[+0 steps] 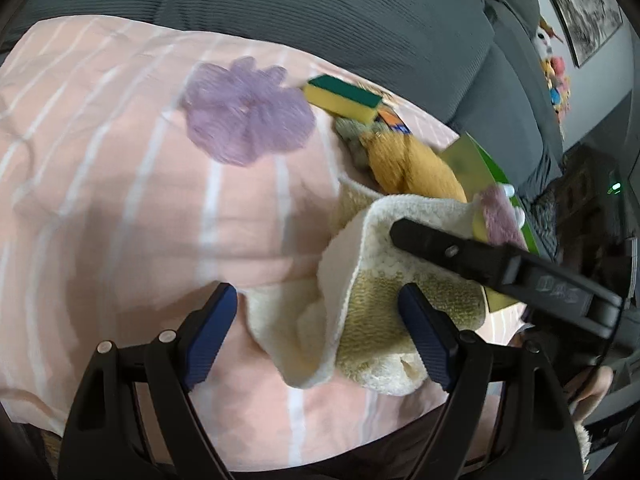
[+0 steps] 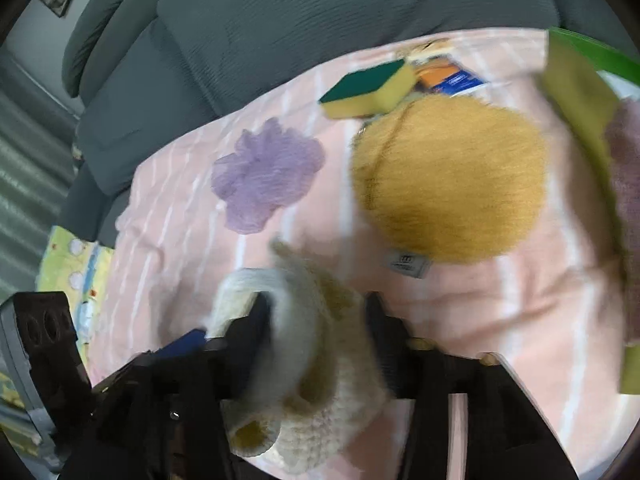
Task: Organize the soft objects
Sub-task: 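Return the right tool to the pile and grasp the cream-yellow knit towel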
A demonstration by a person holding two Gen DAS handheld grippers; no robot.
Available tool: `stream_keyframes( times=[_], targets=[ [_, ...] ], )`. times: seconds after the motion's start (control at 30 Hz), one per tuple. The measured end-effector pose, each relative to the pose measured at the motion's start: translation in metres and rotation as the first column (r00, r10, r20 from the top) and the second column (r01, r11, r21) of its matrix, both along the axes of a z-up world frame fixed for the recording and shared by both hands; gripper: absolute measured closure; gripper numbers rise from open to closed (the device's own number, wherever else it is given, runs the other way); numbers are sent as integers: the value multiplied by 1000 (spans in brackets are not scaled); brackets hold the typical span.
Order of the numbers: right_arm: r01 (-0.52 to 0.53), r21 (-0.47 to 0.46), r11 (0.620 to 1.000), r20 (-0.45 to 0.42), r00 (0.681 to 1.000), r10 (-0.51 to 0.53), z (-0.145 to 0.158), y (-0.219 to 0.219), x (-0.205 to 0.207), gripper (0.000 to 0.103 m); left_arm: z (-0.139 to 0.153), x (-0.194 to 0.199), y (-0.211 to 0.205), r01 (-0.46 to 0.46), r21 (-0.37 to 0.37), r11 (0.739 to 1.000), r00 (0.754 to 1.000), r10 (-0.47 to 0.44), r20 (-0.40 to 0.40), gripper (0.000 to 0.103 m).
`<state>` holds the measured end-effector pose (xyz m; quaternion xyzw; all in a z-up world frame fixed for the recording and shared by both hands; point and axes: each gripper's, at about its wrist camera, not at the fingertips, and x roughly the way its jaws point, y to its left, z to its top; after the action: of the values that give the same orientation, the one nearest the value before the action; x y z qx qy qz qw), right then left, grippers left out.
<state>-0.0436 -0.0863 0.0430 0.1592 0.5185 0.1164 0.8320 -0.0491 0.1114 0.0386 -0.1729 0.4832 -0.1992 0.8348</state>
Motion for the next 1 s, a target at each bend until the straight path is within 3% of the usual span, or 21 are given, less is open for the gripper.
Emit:
stream_keyframes(
  times=[0.13, 0.3, 0.47, 0.53, 0.67, 0.83, 1.0],
  targets=[
    [14, 13, 1000, 1, 1000, -14, 7, -10, -10, 36, -2, -5, -17, 33, 14, 999, 999, -33, 4, 21],
    [-19, 50, 999, -58, 998, 22, -8, -16, -15, 36, -7, -9, -32, 67, 38, 997, 998, -67, -3, 22],
    [-57, 149, 987, -110, 991, 73, -30, -15, -19, 36, -14, -15, -51, 90, 54, 994, 996, -90, 1, 36],
    [-54, 163, 985, -107, 992, 72, -34, -15, -19, 37, -14, -16, -58, 90, 85, 992, 995, -93, 27, 50],
    [-52, 199, 979, -92, 993, 72, -36, -17, -21, 48, -9, -16, -63, 92, 73, 993, 994, -96, 49, 59],
    [-41, 204, 978, -8, 999, 44, -11, -23, -27, 52, 17, -18, -77, 95, 104, 990, 985, -108, 131, 62],
    [3, 192, 981, 164, 986, -35, 51, -45, -37, 52, 74, -17, -102, 136, 100, 986, 941, -160, 297, 62]
  ],
)
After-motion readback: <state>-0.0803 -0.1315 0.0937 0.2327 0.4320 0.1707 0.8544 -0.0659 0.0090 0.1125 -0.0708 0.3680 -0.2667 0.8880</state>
